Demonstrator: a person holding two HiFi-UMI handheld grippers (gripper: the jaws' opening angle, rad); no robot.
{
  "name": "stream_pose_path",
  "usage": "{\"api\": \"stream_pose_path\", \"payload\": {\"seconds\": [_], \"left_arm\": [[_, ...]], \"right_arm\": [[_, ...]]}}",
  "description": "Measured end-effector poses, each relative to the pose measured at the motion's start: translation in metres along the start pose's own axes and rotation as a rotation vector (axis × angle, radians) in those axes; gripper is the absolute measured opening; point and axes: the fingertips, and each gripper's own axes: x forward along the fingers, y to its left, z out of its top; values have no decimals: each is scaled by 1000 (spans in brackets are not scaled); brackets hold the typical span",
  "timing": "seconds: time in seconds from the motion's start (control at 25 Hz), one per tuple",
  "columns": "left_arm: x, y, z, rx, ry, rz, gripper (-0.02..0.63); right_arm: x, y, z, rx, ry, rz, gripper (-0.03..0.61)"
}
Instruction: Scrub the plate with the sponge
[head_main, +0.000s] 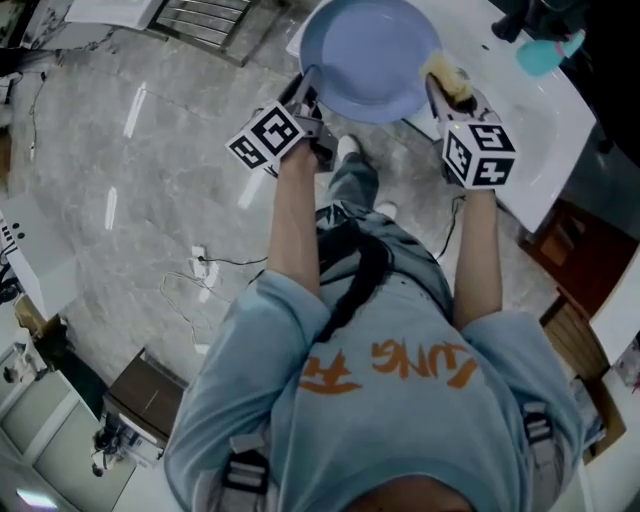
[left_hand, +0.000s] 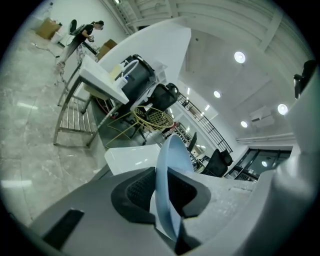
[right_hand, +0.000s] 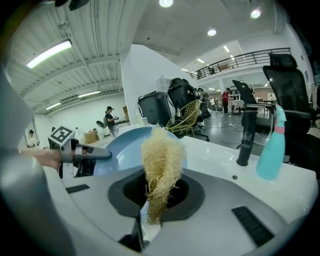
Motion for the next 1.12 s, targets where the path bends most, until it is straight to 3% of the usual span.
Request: {"api": "stream_pose_path", "payload": {"seconds": [0.56, 0.96, 1.12], "left_arm": [[5, 98, 47, -104, -20, 117, 48], [32, 125, 40, -209, 58, 146, 48], [36, 126, 41, -161, 118, 146, 64]], "right_arm": [[111, 39, 19, -4, 63, 72, 34], [144, 32, 10, 23, 102, 75, 34], [148, 28, 13, 43, 98, 61, 34]]}}
